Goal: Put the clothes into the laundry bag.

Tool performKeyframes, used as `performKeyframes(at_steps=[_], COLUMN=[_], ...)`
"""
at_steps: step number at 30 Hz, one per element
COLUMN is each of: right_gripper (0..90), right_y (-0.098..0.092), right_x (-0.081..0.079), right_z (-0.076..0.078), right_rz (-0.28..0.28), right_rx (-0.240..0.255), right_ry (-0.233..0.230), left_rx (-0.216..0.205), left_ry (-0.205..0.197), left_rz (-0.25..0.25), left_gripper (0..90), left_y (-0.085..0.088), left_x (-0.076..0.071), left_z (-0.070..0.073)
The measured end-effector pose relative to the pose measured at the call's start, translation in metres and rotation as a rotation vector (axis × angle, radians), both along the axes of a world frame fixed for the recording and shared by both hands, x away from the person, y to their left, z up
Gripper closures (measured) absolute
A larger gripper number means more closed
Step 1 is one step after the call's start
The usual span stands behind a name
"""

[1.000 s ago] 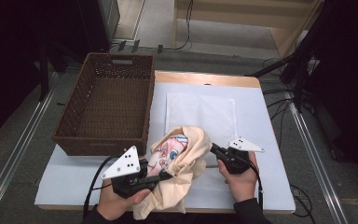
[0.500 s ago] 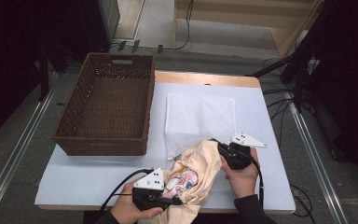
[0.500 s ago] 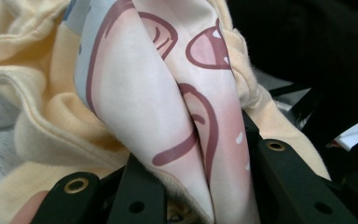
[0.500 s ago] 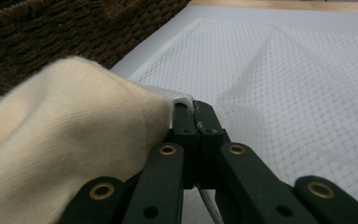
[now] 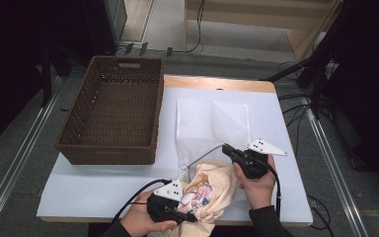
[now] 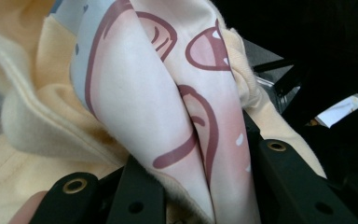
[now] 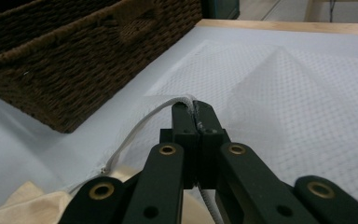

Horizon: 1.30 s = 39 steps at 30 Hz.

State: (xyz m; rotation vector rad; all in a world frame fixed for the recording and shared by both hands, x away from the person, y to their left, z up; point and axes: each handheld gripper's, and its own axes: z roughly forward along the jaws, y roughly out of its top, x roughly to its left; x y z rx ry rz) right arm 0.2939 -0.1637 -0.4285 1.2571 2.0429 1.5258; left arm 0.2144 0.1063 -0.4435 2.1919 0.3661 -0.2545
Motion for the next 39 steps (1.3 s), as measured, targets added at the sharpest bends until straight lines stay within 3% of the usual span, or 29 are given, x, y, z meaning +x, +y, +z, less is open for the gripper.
performKeyframes(at_steps=[3, 4, 5, 6, 8, 12, 14, 16, 17, 18, 19, 20, 21, 22, 23, 24, 25, 26, 28, 29, 31, 33, 34, 35, 36, 37, 39], right_gripper=[90.0, 90.0, 90.0, 90.0, 90.0, 90.0, 90.0, 90.0, 90.0, 90.0, 90.0, 90.0, 90.0, 90.0, 90.0, 90.0, 90.0, 90.0, 90.0, 90.0, 90.0, 90.0, 90.0, 90.0, 90.0, 90.0, 90.0], right_y=[0.006, 0.008, 0.008, 0.008, 0.007, 0.009, 0.011, 0.011, 0.013, 0.013, 0.015, 0.015, 0.017, 0.017, 0.018, 0.020, 0.020, 0.020, 0.020, 0.019, 0.019, 0.021, 0.025, 0.025, 0.026, 0.028, 0.032], right_x=[-0.002, -0.004, -0.004, -0.006, -0.009, -0.019, -0.024, -0.025, -0.027, -0.027, -0.026, -0.026, -0.025, -0.025, -0.025, -0.023, -0.023, -0.023, -0.023, -0.022, -0.022, -0.023, -0.023, -0.023, -0.024, -0.025, -0.027], right_z=[0.001, 0.002, 0.002, 0.005, 0.010, 0.025, 0.032, 0.034, 0.035, 0.035, 0.031, 0.031, 0.024, 0.024, 0.021, 0.015, 0.015, 0.014, 0.012, 0.011, 0.011, 0.009, 0.008, 0.008, 0.008, 0.009, 0.009], right_rz=[0.020, 0.023, 0.023, 0.022, 0.020, 0.025, 0.031, 0.032, 0.035, 0.035, 0.036, 0.036, 0.041, 0.041, 0.041, 0.043, 0.043, 0.042, 0.037, 0.033, 0.032, 0.032, 0.039, 0.039, 0.042, 0.047, 0.063], right_rx=[-0.016, -0.017, -0.017, -0.004, 0.006, 0.025, 0.032, 0.035, 0.032, 0.032, 0.020, 0.020, 0.009, 0.009, 0.002, -0.012, -0.012, -0.016, -0.022, -0.019, -0.019, -0.023, -0.028, -0.028, -0.031, -0.030, -0.030], right_ry=[-0.012, -0.016, -0.016, -0.031, -0.047, -0.096, -0.121, -0.131, -0.137, -0.137, -0.124, -0.124, -0.101, -0.101, -0.092, -0.080, -0.080, -0.075, -0.070, -0.065, -0.064, -0.058, -0.061, -0.061, -0.057, -0.056, -0.060], left_rx=[0.011, 0.001, 0.001, -0.042, -0.060, -0.097, -0.124, -0.128, -0.111, -0.111, -0.045, -0.045, 0.014, 0.039, 0.027, 0.003, -0.006, -0.014, -0.025, -0.057, -0.072, -0.055, -0.036, -0.023, -0.009, -0.004, 0.020], left_ry=[-0.027, -0.036, -0.036, -0.039, -0.051, -0.137, -0.172, -0.181, -0.143, -0.143, -0.055, -0.055, -0.035, -0.041, -0.048, -0.034, -0.022, -0.011, -0.024, -0.040, -0.040, -0.043, -0.036, -0.019, 0.017, 0.026, 0.015], left_rz=[0.025, 0.089, 0.089, 0.136, 0.159, 0.245, 0.311, 0.367, 0.410, 0.410, 0.417, 0.417, 0.406, 0.398, 0.392, 0.394, 0.399, 0.402, 0.420, 0.422, 0.424, 0.422, 0.427, 0.422, 0.407, 0.396, 0.374], left_gripper=[72.3, 72.2, 72.2, 72.3, 72.4, 72.4, 72.3, 72.1, 71.7, 70.8, 68.8, 66.6, 62.8, 62.8, 59.0, 48.6, 48.6, 45.7, 36.2, 35.7, 35.9, 40.5, 50.6, 50.6, 59.3, 68.1, 75.1], left_y=[-0.004, -0.002, -0.002, 0.002, 0.004, 0.007, 0.008, 0.007, 0.005, 0.005, 0.000, 0.000, -0.005, -0.007, -0.007, -0.006, -0.004, -0.002, 0.004, 0.009, 0.010, 0.008, 0.005, 0.004, 0.001, -0.002, -0.010], left_x=[-0.001, 0.002, 0.002, 0.006, 0.008, 0.012, 0.015, 0.019, 0.026, 0.026, 0.039, 0.039, 0.044, 0.045, 0.045, 0.045, 0.046, 0.046, 0.044, 0.043, 0.042, 0.042, 0.042, 0.043, 0.044, 0.044, 0.044], left_z=[0.004, 0.007, 0.007, 0.013, 0.017, 0.039, 0.049, 0.052, 0.048, 0.048, 0.033, 0.033, 0.021, 0.014, 0.005, 0.001, 0.001, 0.005, 0.014, 0.022, 0.025, 0.024, 0.022, 0.021, 0.019, 0.018, 0.019])
